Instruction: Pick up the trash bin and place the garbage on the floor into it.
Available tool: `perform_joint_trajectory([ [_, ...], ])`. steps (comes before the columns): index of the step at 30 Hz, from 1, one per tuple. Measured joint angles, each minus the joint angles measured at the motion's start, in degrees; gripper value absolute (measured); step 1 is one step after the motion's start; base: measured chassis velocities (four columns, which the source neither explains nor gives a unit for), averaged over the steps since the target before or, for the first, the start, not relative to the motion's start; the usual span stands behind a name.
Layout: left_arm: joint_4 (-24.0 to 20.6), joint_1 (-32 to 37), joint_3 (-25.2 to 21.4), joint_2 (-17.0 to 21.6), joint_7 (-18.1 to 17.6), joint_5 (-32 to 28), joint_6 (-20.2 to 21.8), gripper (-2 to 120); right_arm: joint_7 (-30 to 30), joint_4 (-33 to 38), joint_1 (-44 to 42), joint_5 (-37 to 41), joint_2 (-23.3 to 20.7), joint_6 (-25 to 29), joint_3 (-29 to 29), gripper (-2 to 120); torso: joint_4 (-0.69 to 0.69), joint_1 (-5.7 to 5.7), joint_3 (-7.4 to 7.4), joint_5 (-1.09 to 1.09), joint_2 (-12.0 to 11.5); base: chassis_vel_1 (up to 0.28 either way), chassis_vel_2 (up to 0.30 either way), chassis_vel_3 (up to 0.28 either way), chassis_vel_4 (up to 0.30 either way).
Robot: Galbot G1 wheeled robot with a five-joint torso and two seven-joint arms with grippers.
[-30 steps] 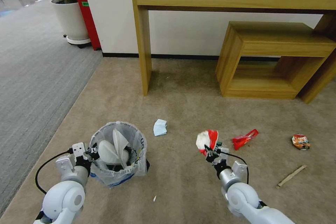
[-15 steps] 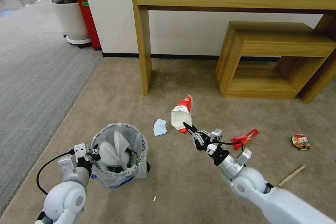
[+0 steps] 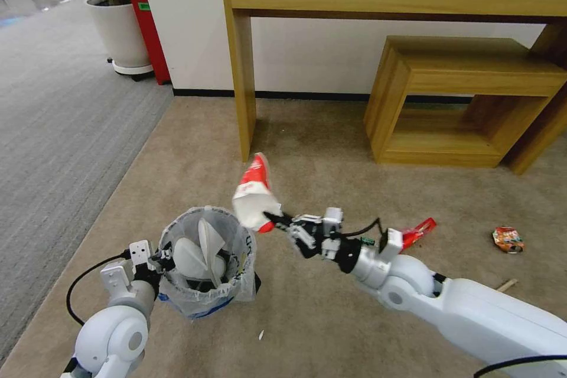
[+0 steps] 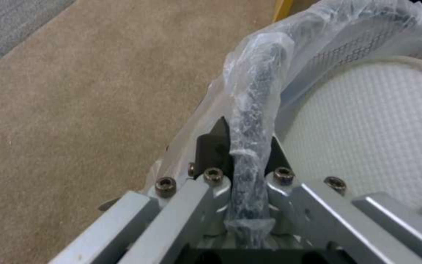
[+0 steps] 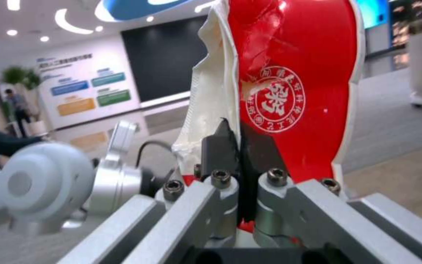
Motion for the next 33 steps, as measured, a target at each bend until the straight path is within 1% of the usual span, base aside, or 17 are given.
perform_joint_trajectory([
  [2,-0.2,0.0,-0.1,0.0,0.0,-0.1,0.0,2,0.1,-0.3,0.5,0.0,0.3,0.0,-0.9,0,0.0,0.0,0.0,0.0,0.0,0.0,0.0,0.0,0.0],
  [4,-0.7,0.2,-0.4,0.1,-0.1,-0.3,0.0,2,0.6,-1.5,1.6,0.0,1.6,0.0,-3.6,0,0.0,0.0,0.0,0.0,0.0,0.0,0.0,0.0,0.0],
  [8,-1.1,0.3,-0.5,0.1,-0.1,-0.3,0.0,2,1.2,-2.9,2.2,-0.5,2.7,0.0,-5.2,0,0.0,0.0,0.0,0.0,0.0,0.0,0.0,0.0,0.0],
  [10,-2.0,0.6,-0.6,0.0,-0.1,-0.5,0.0,2,3.4,-5.1,2.3,-1.1,5.1,-0.3,-7.1,0,0.0,0.0,0.0,0.0,0.0,0.0,0.0,0.0,0.0],
  [15,-2.7,0.7,-0.6,0.0,-0.1,-0.5,0.1,2,5.4,-6.5,2.0,-2.1,6.4,-1.1,-7.9,0,0.0,0.0,0.0,0.0,0.0,0.0,0.0,0.0,0.0],
  [18,-3.4,0.8,-0.7,0.0,-0.1,-0.8,0.1,2,7.8,-7.9,0.8,-3.3,7.4,-1.6,-8.6,0,0.0,0.0,0.0,0.0,0.0,0.0,0.0,0.0,0.0],
  [21,-3.7,0.9,-0.8,0.1,-0.1,-0.9,0.1,2,8.5,-8.6,0.0,-4.0,7.8,-1.7,-8.7,0,0.0,0.0,0.0,0.01,0.0,0.0,0.0,0.0,0.0],
  [22,-3.7,0.9,-0.8,0.1,-0.1,-0.9,0.1,2,8.8,-8.7,-0.5,-4.2,7.9,-1.8,-8.6,6,0.0,0.0,0.0,0.0,0.0,0.0,0.0,0.0,0.0],
  [24,-3.7,0.9,-0.8,0.1,-0.1,-0.9,0.1,2,9.0,-8.7,-0.8,-4.3,7.9,-1.9,-8.5,8,0.0,0.0,0.0,0.0,0.0,0.0,0.0,0.0,0.0],
  [25,-3.7,0.9,-0.8,0.1,-0.1,-1.0,0.1,2,9.6,-8.8,-1.6,-4.8,7.9,-2.1,-8.1,16,0.0,0.0,0.0,0.0,0.0,0.0,0.0,0.0,0.0],
  [26,-3.7,0.8,-0.8,0.0,-0.1,-1.0,0.1,2,9.7,-8.8,-1.9,-4.9,7.9,-2.1,-8.0,19,0.0,0.0,0.0,0.0,0.0,0.0,0.0,0.0,0.0],
  [27,-3.7,0.8,-0.8,0.0,-0.1,-1.0,0.1,2,9.7,-8.8,-1.9,-4.9,7.9,-2.1,-8.0,19,0.0,0.0,0.0,0.0,0.0,0.0,0.0,0.0,0.0],
  [29,-3.3,0.7,-0.8,0.0,0.0,-1.0,0.1,2,10.2,-8.4,-2.6,-5.0,7.8,-2.0,-6.9,28,0.0,0.0,0.0,0.01,0.0,0.0,0.0,0.0,0.0],
  [30,-3.3,0.7,-0.8,0.0,0.0,-1.0,0.1,2,10.2,-8.4,-2.6,-5.0,7.8,-2.0,-6.9,28,0.0,0.0,0.0,0.01,0.0,0.0,0.0,0.0,0.0],
  [31,-2.8,0.6,-0.7,0.0,0.0,-1.0,0.0,2,10.4,-7.7,-2.9,-5.0,7.7,-2.0,-6.2,36,0.0,0.0,0.0,0.01,0.0,0.0,0.0,0.0,0.0],
  [32,-2.6,0.5,-0.7,0.0,0.0,-0.9,0.0,2,10.4,-7.4,-3.1,-5.0,7.6,-2.0,-5.7,41,0.0,0.0,0.0,0.01,0.0,0.0,0.0,0.0,0.0],
  [33,-2.5,0.5,-0.6,-0.1,0.0,-0.9,0.0,2,10.4,-7.3,-3.2,-5.0,7.5,-2.0,-5.5,43,0.0,0.0,0.0,0.01,0.0,0.0,0.0,0.0,0.0],
])
